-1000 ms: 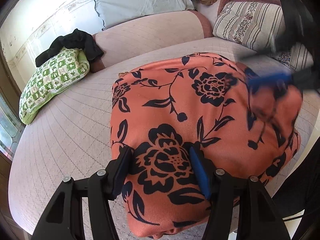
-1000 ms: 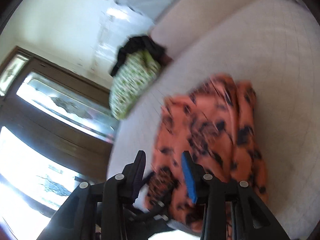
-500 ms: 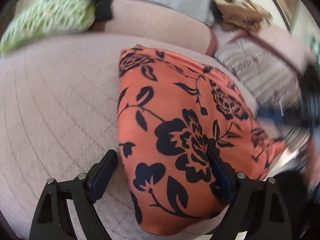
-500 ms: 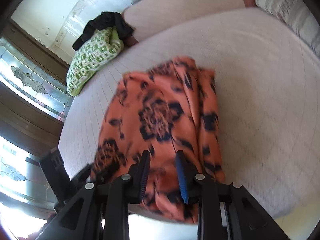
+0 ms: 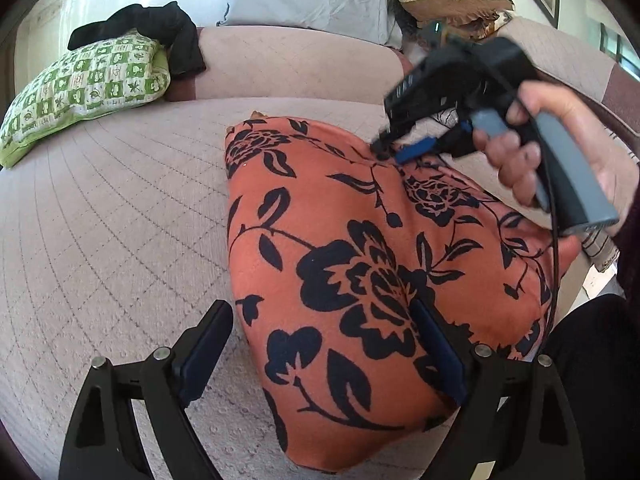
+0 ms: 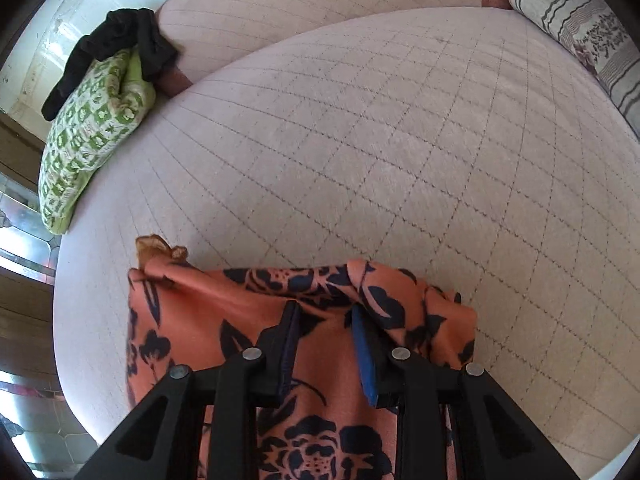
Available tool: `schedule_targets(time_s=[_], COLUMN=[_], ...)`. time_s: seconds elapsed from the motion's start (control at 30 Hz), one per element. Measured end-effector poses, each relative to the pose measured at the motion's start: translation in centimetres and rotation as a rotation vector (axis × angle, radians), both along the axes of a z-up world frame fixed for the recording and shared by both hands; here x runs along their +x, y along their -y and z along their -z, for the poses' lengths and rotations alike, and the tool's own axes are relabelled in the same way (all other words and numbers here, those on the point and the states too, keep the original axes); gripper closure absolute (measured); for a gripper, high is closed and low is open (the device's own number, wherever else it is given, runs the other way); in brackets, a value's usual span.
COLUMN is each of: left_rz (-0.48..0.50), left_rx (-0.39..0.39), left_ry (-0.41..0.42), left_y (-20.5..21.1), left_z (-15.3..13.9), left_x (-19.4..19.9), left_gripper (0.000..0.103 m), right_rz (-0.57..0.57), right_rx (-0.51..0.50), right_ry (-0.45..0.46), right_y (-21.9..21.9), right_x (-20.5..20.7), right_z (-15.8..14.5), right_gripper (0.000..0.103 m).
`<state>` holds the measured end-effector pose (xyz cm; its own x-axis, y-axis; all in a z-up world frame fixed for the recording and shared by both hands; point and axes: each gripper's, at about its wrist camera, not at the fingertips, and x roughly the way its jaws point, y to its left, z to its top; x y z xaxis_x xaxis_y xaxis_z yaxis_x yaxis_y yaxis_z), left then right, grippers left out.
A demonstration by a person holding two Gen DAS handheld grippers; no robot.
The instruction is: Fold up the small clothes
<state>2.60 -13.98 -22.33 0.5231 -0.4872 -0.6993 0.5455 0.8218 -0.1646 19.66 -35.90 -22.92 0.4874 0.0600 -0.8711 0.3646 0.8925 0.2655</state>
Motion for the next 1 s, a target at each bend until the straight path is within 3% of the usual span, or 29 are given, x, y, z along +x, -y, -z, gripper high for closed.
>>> schedule_targets(time_s=[0.2, 0.3, 0.4, 0.53, 0.7, 0.83, 0.9, 1.0], left_rz=[0.003, 0.005, 0.003, 0.015, 0.023, -0.073, -0.148, -0.237], left_rx=[0.064, 0.097, 0.105, 0.1, 0.08, 0.016, 0.004, 0.085], left_ry=[0.083, 0.136, 0.15, 0.155, 0.166, 0.222, 0.186, 0.118], left_y=[0.9, 1.3, 1.2, 1.1, 0.7, -1.1, -2.0, -2.2], left_z=[-0.3, -0.4, -0.4, -0.5, -2.0, -4.0, -4.0, -2.6], left_x=[-1.0, -1.7, -1.8, -1.9, -1.9, -1.3, 0.0, 1.9], left_gripper=[0.012, 0.012, 0.012, 0.012, 0.012, 0.012, 0.012, 0.012], right_rz=[-0.201, -0.293, -0.311, -0.283, -0.292, -0.271, -0.264, -0.261], right_rx=[0.102, 0.125, 0.096, 0.146, 0.152, 0.136, 0.125, 0.11], right_ry=[0.145, 0.09, -0.027, -0.01, 0.054, 0.142, 0.153, 0.138], right_y=[-4.6, -7.5, -8.6, -8.0, -6.9, -4.4, -3.6, -3.1], right_x=[0.6, 2.6, 5.5, 6.4, 3.3, -1.0, -3.3, -6.9], right_z=[-3.6, -2.4, 1.3, 2.2, -0.4, -3.5, -4.2, -3.8], right_gripper=[0.071, 0.071, 0.072, 0.072, 0.072, 0.072, 0.072, 0.072])
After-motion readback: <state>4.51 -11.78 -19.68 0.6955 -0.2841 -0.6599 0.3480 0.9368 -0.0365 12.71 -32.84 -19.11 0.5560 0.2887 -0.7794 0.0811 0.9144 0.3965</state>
